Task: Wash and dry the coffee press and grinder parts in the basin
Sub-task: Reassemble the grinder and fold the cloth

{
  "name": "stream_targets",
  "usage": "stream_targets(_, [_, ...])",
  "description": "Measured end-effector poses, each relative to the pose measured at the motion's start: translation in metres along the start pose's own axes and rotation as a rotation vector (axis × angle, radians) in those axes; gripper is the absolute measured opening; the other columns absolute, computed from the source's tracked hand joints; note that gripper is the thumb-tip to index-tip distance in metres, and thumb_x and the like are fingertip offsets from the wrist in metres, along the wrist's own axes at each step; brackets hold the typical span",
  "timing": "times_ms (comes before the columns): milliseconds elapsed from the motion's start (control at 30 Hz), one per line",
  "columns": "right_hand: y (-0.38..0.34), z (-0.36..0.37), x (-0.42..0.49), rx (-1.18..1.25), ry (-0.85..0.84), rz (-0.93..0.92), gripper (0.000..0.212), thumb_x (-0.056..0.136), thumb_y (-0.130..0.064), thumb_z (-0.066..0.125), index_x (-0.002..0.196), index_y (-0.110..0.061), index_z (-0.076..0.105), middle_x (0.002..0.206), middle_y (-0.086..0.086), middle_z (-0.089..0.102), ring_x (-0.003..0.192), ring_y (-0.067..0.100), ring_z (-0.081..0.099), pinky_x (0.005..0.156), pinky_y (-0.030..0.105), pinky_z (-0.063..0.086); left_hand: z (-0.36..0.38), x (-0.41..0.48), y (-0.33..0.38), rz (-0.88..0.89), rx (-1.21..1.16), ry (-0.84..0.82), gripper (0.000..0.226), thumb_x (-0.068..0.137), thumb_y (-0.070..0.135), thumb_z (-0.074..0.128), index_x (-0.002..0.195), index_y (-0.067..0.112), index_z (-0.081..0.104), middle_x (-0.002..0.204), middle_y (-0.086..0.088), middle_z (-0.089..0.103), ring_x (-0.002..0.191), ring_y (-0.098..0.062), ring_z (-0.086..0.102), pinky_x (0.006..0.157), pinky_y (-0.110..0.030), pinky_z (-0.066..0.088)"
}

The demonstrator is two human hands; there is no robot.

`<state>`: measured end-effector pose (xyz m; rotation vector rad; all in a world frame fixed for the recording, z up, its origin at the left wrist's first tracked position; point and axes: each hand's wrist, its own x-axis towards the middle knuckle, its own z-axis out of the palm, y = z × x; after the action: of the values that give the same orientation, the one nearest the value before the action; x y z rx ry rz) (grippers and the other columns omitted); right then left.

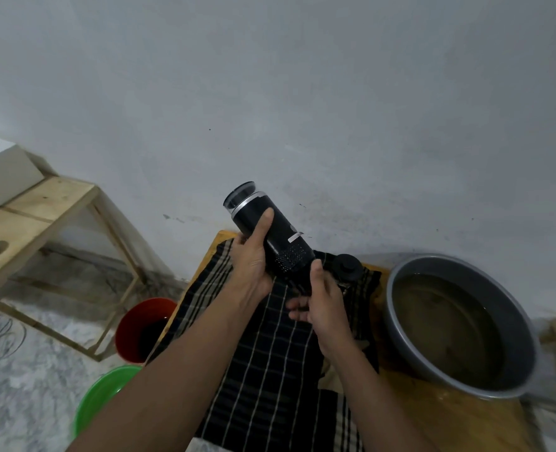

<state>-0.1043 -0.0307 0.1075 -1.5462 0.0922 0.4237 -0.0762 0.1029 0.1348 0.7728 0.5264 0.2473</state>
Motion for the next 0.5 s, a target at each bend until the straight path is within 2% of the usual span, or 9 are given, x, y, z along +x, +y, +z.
stream_targets(67, [0.004, 0.001, 0.001, -0.064, 0.047, -0.162, 0.063, 0.088, -0.067, 0.05, 0.136, -0.027, 0.049, 0.116, -0.006, 0.065, 0.089, 0.01, 0.071, 0.08, 0.041, 0.063, -0.005, 0.001, -0.005, -0.021, -0.011, 0.014, 0.061, 0.071, 0.037, 0.087, 0.119, 0.005, 0.065, 0.107, -0.018, 0.071, 0.095, -0.036, 0.07, 0.092, -0.056, 0.056])
stream_targets(133, [0.008, 0.005, 0.002, -0.201, 0.095, -0.281, 0.062, 0.091, -0.068, 0.047, 0.136, -0.026, 0.047, 0.119, -0.01, 0.062, 0.102, 0.007, 0.066, 0.087, 0.033, 0.06, 0.0, -0.002, -0.007, -0.073, -0.049, 0.001, 0.054, 0.073, 0.04, 0.081, 0.113, 0.007, 0.066, 0.1, -0.016, 0.068, 0.089, -0.033, 0.067, 0.092, -0.054, 0.054])
stream_targets(200, [0.01, 0.011, 0.001, -0.229, 0.193, -0.326, 0.055, 0.095, -0.062, 0.04, 0.129, -0.021, 0.052, 0.113, -0.009, 0.062, 0.101, 0.005, 0.062, 0.083, 0.019, 0.054, 0.006, -0.004, -0.008, -0.094, -0.065, 0.026, 0.061, 0.062, 0.042, 0.091, 0.108, 0.009, 0.067, 0.093, -0.013, 0.069, 0.085, -0.032, 0.066, 0.091, -0.055, 0.055])
stream_targets(233, [0.009, 0.015, 0.003, -0.168, 0.252, -0.295, 0.05, 0.098, -0.06, 0.037, 0.12, -0.02, 0.056, 0.108, -0.006, 0.064, 0.097, 0.008, 0.064, 0.079, 0.02, 0.054, 0.009, -0.005, -0.009, -0.079, -0.06, 0.039, 0.061, 0.058, 0.04, 0.094, 0.105, 0.009, 0.068, 0.09, -0.012, 0.069, 0.084, -0.032, 0.067, 0.09, -0.056, 0.056])
stream_targets(300, [0.001, 0.025, 0.008, 0.131, 0.308, -0.029, 0.043, 0.105, -0.053, 0.034, 0.106, -0.021, 0.062, 0.101, 0.003, 0.07, 0.089, 0.017, 0.067, 0.072, 0.032, 0.055, 0.009, -0.006, -0.011, -0.015, -0.019, 0.036, 0.053, 0.062, 0.032, 0.093, 0.104, 0.009, 0.069, 0.092, -0.014, 0.07, 0.086, -0.034, 0.067, 0.09, -0.058, 0.056])
stream_targets(367, [-0.009, 0.026, 0.014, 0.44, 0.211, 0.327, 0.042, 0.105, -0.045, 0.036, 0.106, -0.014, 0.064, 0.091, 0.009, 0.07, 0.07, 0.022, 0.063, 0.054, 0.031, 0.049, 0.006, -0.006, -0.01, 0.035, 0.05, -0.014, 0.046, 0.069, 0.025, 0.09, 0.104, 0.005, 0.069, 0.094, -0.017, 0.07, 0.086, -0.036, 0.067, 0.087, -0.057, 0.057])
stream_targets(433, [-0.016, 0.019, 0.018, 0.52, 0.023, 0.546, 0.043, 0.104, -0.041, 0.035, 0.106, -0.01, 0.065, 0.081, 0.014, 0.066, 0.054, 0.021, 0.054, 0.043, 0.025, 0.041, 0.001, -0.004, -0.005, 0.064, 0.115, -0.069, 0.036, 0.076, 0.02, 0.085, 0.102, 0.003, 0.068, 0.088, -0.016, 0.07, 0.08, -0.033, 0.068, 0.079, -0.05, 0.059])
stream_targets(500, [-0.018, 0.015, 0.02, 0.51, -0.129, 0.62, 0.046, 0.103, -0.042, 0.035, 0.102, -0.009, 0.066, 0.075, 0.015, 0.064, 0.048, 0.02, 0.051, 0.039, 0.023, 0.039, -0.004, -0.004, 0.003, 0.076, 0.146, -0.121, 0.033, 0.079, 0.017, 0.082, 0.104, 0.002, 0.066, 0.086, -0.014, 0.07, 0.078, -0.032, 0.068, 0.074, -0.045, 0.06])
